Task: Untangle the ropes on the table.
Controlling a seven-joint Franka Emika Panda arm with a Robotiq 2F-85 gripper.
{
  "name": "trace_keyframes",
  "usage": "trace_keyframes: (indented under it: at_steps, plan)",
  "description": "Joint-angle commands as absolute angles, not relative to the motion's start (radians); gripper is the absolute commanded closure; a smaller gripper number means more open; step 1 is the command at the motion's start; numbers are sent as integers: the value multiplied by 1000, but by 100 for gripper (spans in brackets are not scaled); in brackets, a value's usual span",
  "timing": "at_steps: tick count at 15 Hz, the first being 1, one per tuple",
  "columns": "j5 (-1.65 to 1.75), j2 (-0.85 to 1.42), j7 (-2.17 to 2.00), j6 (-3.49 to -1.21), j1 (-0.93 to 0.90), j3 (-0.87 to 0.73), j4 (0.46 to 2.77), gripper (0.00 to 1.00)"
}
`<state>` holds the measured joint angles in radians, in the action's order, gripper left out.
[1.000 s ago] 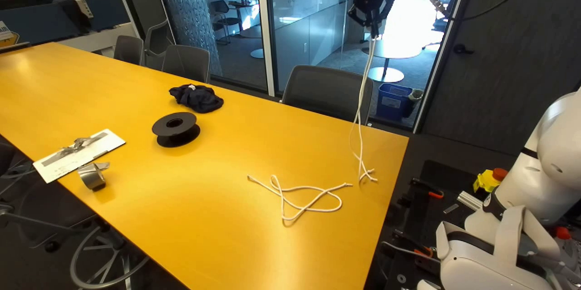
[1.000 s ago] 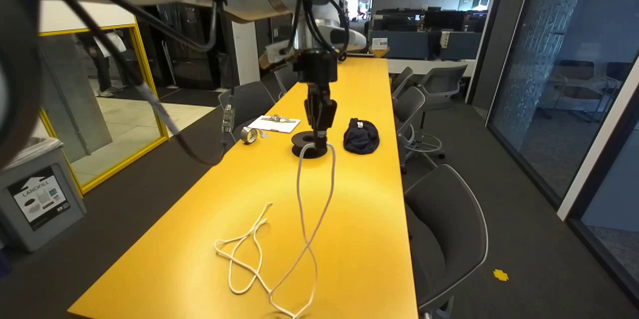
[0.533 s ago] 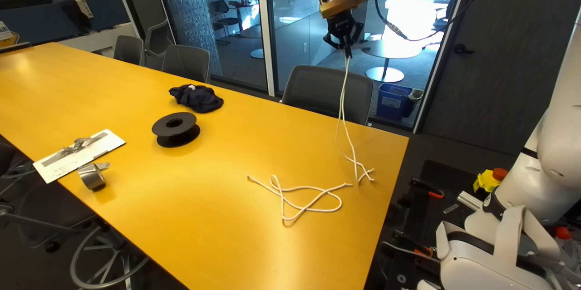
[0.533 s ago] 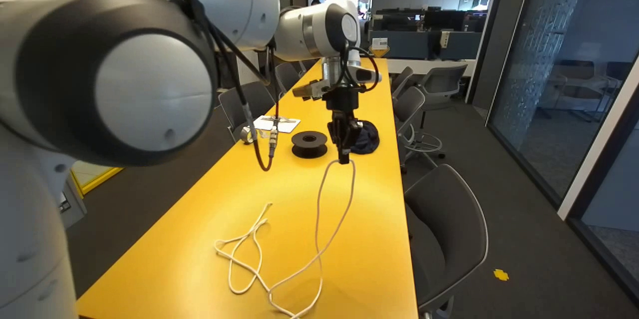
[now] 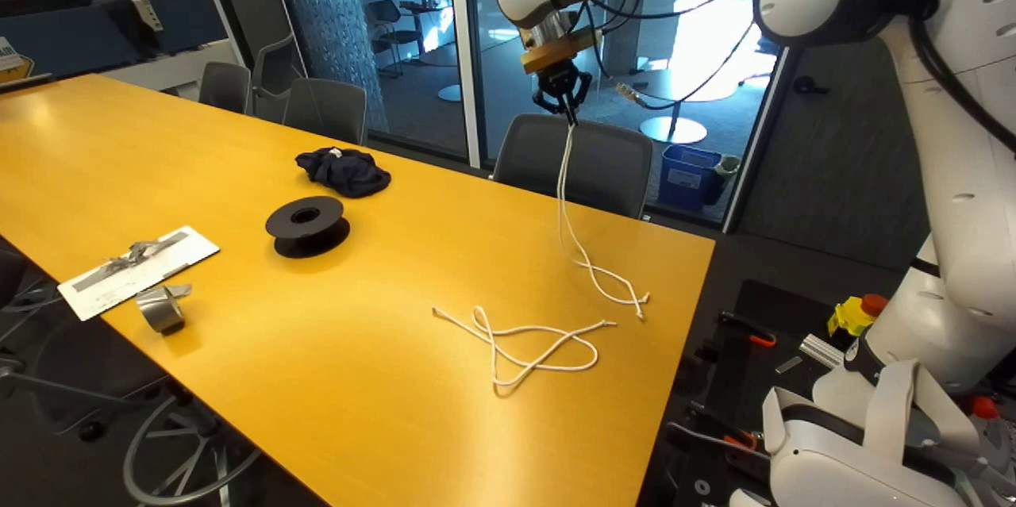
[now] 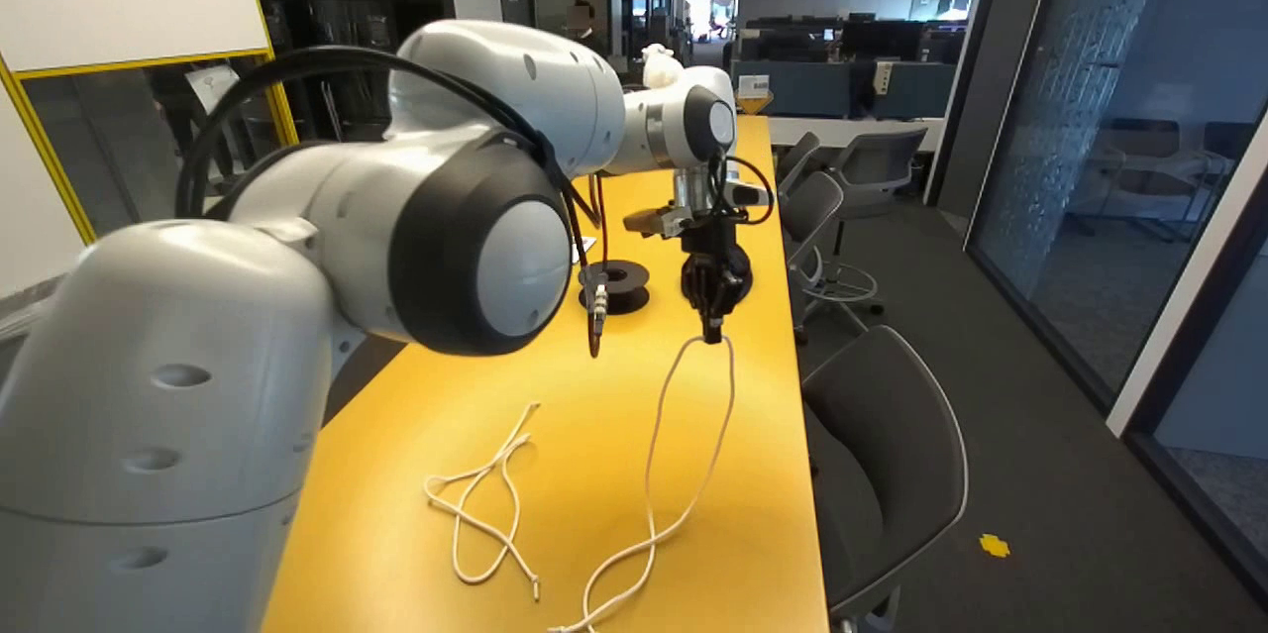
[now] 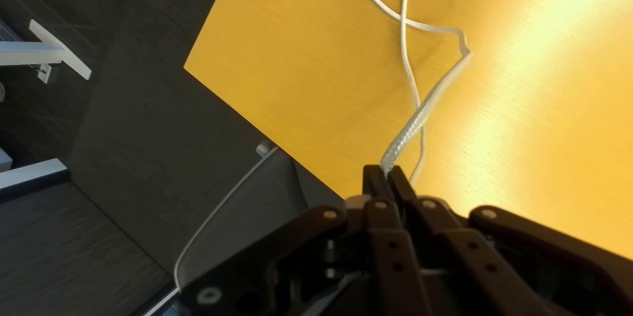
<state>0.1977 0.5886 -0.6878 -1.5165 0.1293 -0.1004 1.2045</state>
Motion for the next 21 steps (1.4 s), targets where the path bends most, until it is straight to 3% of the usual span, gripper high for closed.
trace_keyframes:
  at_steps: [1,9,15,16,17,21]
  plan:
    - [162,778,-668,-1457,110,-133,968,99]
    - [146,1032,-666,-1373,101,-142,668,99]
    - [163,1107,-653,-1329,110,-104,567,99]
    - [161,1113,-652,-1327,111,-101,559,81]
    - [162,1117,-652,-1331,110,-101,552,69]
    - [151,1123,-658,-1413,116,-89,526,41]
